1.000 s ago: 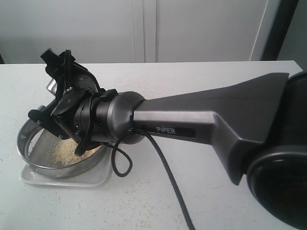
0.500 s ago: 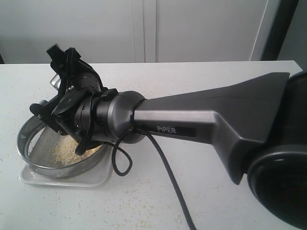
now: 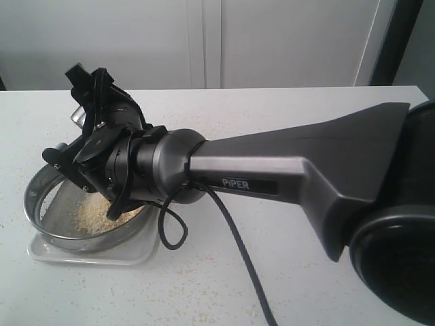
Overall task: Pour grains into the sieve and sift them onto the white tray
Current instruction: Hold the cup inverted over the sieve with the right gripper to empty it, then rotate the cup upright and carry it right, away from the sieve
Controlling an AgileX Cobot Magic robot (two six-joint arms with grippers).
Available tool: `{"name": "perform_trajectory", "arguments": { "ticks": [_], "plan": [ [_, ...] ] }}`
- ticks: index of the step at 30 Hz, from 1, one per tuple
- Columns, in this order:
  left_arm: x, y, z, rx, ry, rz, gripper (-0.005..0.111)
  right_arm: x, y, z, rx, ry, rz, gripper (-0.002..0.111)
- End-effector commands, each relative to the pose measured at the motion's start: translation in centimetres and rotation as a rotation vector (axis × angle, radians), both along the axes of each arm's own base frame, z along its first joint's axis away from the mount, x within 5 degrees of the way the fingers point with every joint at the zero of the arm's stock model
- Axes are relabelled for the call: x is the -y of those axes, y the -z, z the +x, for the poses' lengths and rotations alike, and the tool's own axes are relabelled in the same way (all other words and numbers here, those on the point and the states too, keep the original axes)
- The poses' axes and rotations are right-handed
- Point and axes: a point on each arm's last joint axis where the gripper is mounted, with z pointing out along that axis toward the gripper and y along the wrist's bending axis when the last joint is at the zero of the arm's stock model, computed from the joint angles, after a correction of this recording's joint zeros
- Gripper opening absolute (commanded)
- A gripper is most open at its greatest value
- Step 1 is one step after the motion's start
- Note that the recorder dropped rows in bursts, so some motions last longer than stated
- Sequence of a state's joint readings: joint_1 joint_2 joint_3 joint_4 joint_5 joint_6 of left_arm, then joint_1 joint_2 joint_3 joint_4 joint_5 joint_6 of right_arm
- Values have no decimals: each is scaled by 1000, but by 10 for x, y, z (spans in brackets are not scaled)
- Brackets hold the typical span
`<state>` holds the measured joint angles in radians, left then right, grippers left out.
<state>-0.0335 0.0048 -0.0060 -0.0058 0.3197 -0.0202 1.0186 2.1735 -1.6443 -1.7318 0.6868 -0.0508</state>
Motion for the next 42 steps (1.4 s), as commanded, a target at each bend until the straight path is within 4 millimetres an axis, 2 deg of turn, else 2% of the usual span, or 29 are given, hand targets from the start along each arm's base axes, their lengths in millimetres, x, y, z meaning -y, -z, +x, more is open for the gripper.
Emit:
{"name": "perform_trajectory", "arguments": {
  "ticks": [1, 10, 14, 22, 28, 34, 42],
  "plan": [
    [0, 3, -1, -15, -1, -10, 0, 2, -8, 1, 8, 27, 62, 0],
    [0, 3, -1, -15, -1, -10, 0, 2, -8, 1, -111, 123, 441, 0],
    [0, 3, -1, -15, -1, -10, 0, 8, -4, 2, -200, 253, 640, 0],
    [0, 3, -1, -15, -1, -10, 0, 12, 15, -4, -432, 436, 784, 0],
    [0, 3, -1, -15, -1, -10, 0, 7, 16, -10, -579, 436, 874, 0],
    [0, 3, -1, -15, -1, -10, 0, 3, 0, -11, -794, 373, 1056, 0],
    [0, 3, -1, -15, -1, -10, 0, 9, -11, 3, -974, 331, 1236, 0]
  ]
}}
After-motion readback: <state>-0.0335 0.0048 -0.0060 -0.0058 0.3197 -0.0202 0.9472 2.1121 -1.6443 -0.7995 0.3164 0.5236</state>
